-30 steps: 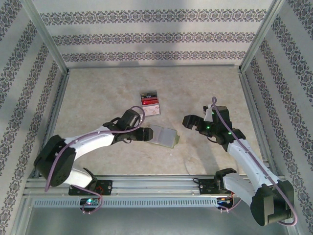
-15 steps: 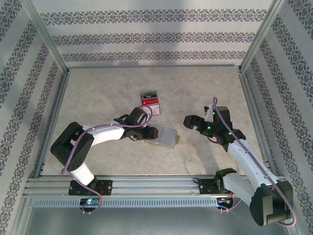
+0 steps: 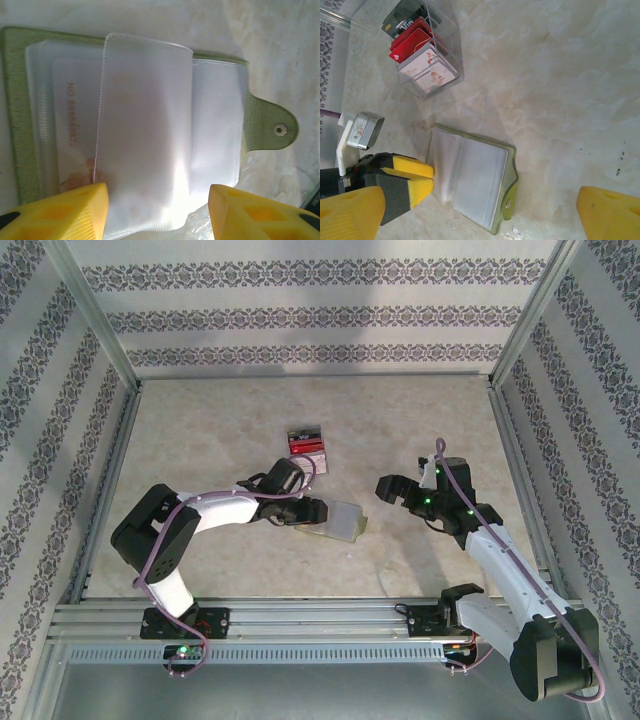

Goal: Take the credit cards out of the card holder

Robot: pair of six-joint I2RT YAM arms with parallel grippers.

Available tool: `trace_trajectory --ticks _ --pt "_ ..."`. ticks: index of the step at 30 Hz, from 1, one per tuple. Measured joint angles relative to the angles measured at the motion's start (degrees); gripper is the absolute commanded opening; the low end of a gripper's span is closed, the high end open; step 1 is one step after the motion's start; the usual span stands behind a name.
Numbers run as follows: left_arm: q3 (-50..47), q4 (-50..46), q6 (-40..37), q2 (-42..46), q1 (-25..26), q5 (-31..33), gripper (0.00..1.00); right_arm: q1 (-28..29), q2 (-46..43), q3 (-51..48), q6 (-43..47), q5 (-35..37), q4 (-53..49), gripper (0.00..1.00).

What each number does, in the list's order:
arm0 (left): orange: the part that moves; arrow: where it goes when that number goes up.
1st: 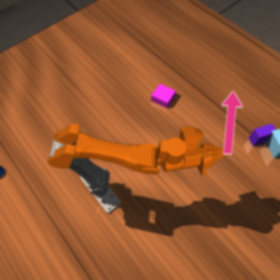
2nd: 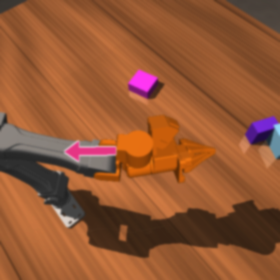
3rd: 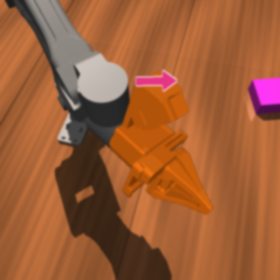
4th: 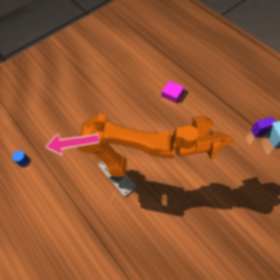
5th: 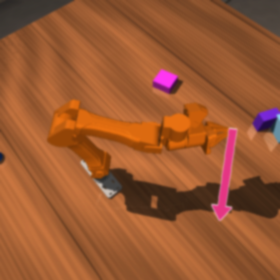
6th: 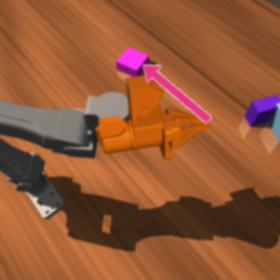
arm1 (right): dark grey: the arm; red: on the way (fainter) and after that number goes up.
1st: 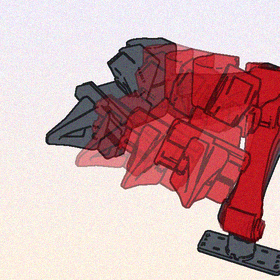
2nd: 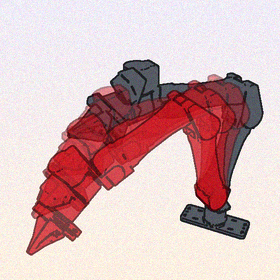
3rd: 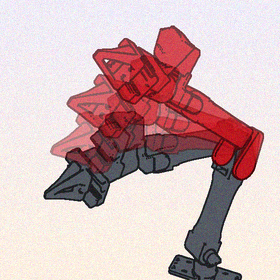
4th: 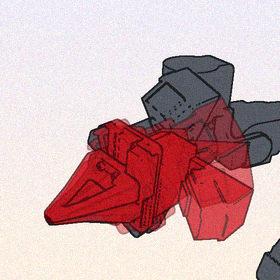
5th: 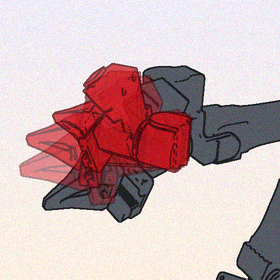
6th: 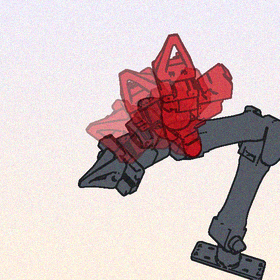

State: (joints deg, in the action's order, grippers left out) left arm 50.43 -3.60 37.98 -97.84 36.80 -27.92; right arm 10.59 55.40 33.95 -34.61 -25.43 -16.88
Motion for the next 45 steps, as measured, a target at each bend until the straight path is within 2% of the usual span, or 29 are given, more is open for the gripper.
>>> trace_trajectory --ticks 19,33,40,45 --pt "8.35 3.43 -1.51 -6.14 4.92 -8.00 0.55 0.00 1.14 0.00 0.02 0.00 0.00 0.98" --pt "14.51 6.08 -1.01 -10.21 11.30 -11.10 0.55 -1.68 0.55 0.00 -0.02 1.81 -0.02 0.98" --pt "14.84 7.43 0.20 -11.15 13.73 -11.15 0.56 -3.65 -2.27 0.00 0.02 3.69 -0.09 0.98" --pt "13.75 3.96 -0.94 -6.05 12.48 -7.37 0.58 -4.39 -2.34 0.00 0.07 3.74 -0.90 0.98"
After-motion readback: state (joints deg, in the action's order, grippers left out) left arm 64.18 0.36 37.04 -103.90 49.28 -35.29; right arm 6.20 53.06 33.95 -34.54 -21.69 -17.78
